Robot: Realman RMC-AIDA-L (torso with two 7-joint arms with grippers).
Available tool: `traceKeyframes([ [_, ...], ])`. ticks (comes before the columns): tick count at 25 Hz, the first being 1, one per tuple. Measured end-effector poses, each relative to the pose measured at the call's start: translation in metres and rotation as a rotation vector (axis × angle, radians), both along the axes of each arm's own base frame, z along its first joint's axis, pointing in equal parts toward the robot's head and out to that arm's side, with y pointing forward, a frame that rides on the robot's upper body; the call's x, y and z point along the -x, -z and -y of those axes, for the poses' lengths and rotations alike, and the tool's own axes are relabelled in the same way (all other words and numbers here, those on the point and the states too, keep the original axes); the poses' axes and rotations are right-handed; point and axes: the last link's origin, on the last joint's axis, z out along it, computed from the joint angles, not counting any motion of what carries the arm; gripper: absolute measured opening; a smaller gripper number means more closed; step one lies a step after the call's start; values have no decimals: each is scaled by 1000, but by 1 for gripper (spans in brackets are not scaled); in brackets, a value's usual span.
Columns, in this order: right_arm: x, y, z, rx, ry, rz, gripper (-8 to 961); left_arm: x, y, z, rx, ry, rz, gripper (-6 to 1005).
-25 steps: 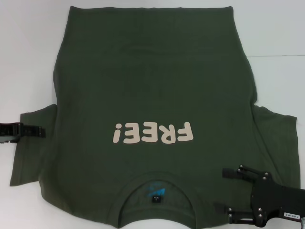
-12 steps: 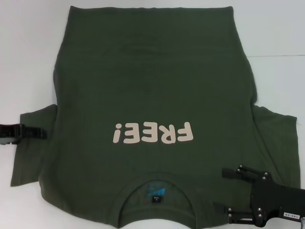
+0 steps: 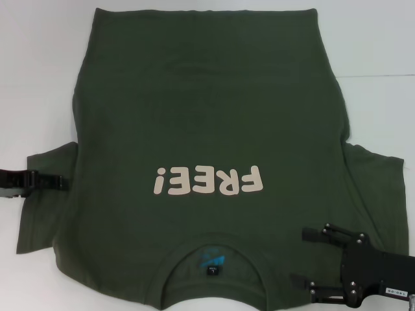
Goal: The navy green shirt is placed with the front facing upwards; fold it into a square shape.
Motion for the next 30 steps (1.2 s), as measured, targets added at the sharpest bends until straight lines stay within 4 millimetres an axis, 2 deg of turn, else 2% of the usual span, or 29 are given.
traceKeyframes([
  [9, 0, 0, -1, -2, 1, 4, 929, 0, 0, 0, -1, -7, 5, 890],
  [15, 0, 0, -1, -2, 0, 4, 929, 0, 0, 0, 2, -7, 2, 715],
  [17, 0, 0, -2, -2, 0, 4, 929, 0, 0, 0, 5, -4, -1, 478],
  [23, 1, 0, -2, -2, -2, 4, 929, -1, 2, 0, 16, 3, -16, 239],
  [30, 1, 0, -2, -2, -2, 4, 929, -3, 1, -1, 19, 8, -15, 102],
])
